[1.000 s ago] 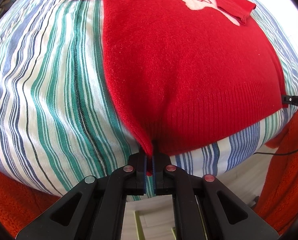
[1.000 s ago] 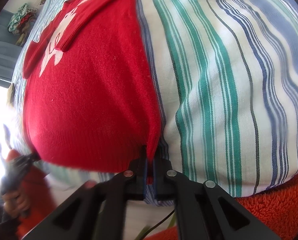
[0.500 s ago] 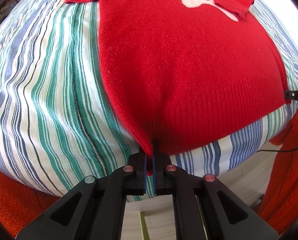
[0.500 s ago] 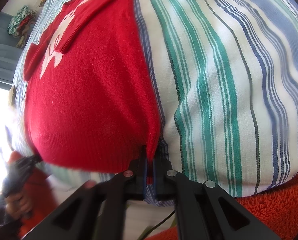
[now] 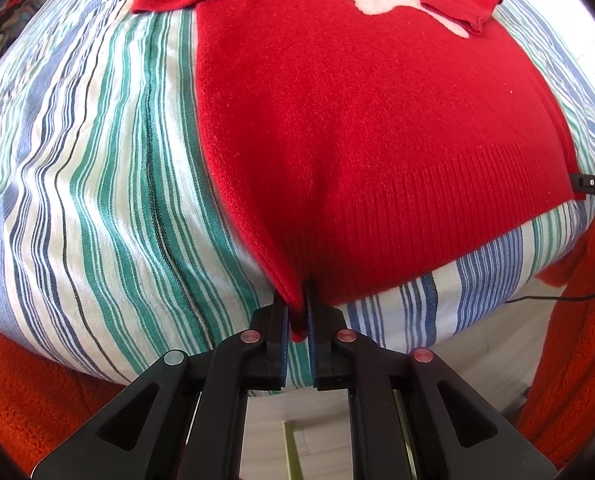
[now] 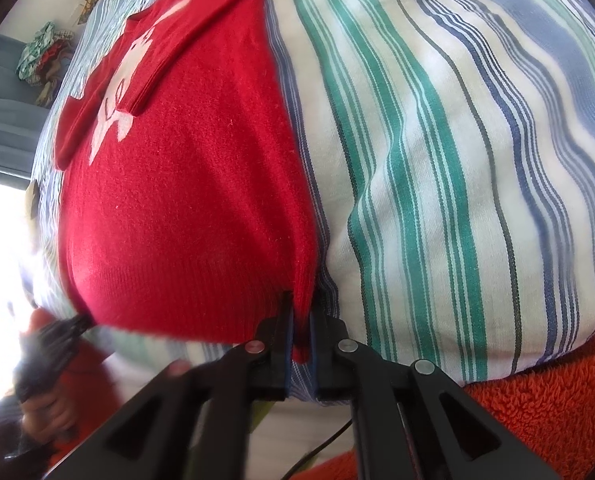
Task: Fold small clothes
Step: 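Lift the sweater by its hem with both grippers and shake it out, then lower the sweater onto the bed and open both grippers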
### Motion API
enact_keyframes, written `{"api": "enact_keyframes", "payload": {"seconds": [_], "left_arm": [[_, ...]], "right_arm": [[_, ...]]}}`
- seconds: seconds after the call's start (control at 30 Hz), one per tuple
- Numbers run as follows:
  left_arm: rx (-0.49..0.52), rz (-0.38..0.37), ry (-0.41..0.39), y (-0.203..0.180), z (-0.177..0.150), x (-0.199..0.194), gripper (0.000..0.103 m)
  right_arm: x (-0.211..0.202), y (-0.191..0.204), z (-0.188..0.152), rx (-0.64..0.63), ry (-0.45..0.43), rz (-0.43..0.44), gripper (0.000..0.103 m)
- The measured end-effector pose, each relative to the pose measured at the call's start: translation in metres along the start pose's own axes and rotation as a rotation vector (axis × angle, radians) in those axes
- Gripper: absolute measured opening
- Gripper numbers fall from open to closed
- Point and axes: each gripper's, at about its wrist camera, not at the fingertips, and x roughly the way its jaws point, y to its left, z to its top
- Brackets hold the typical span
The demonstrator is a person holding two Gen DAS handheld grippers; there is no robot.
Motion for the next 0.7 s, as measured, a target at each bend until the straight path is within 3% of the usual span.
{"api": "enact_keyframes", "payload": {"seconds": [0.03,0.2,0.3,0.43,0.6,0.7], "left_arm": [[0.000,-0.003,0.003,-0.002,-0.002,-0.001,0.011],[0.020,-0.034,0.032,-0.013,-0.011,-0.003,0.046],[0.066,-0.004,0.035,-0.026,-0.016,-0.004,0.055],[0.082,0.000,0.043,-0.034,-0.021,-0.010,0.059],[0.037,-0.050,0.045,-0.028,-0.029,-0.027,0.061],[0.018,-0.064,0.014,-0.023,-0.034,-0.047,0.061]], "right_arm": [[-0.001,0.002,-0.002,0.001,-0.001,0.002,0.008],[-0.009,0.001,-0.004,0.029,0.002,0.030,0.013],[-0.013,-0.001,-0.005,0.046,0.008,0.044,0.015],[-0.020,-0.001,-0.009,0.044,0.017,0.038,0.023],[-0.028,0.002,-0.016,0.016,0.024,0.014,0.039],[-0.035,0.004,-0.020,-0.007,0.027,-0.027,0.046]]}}
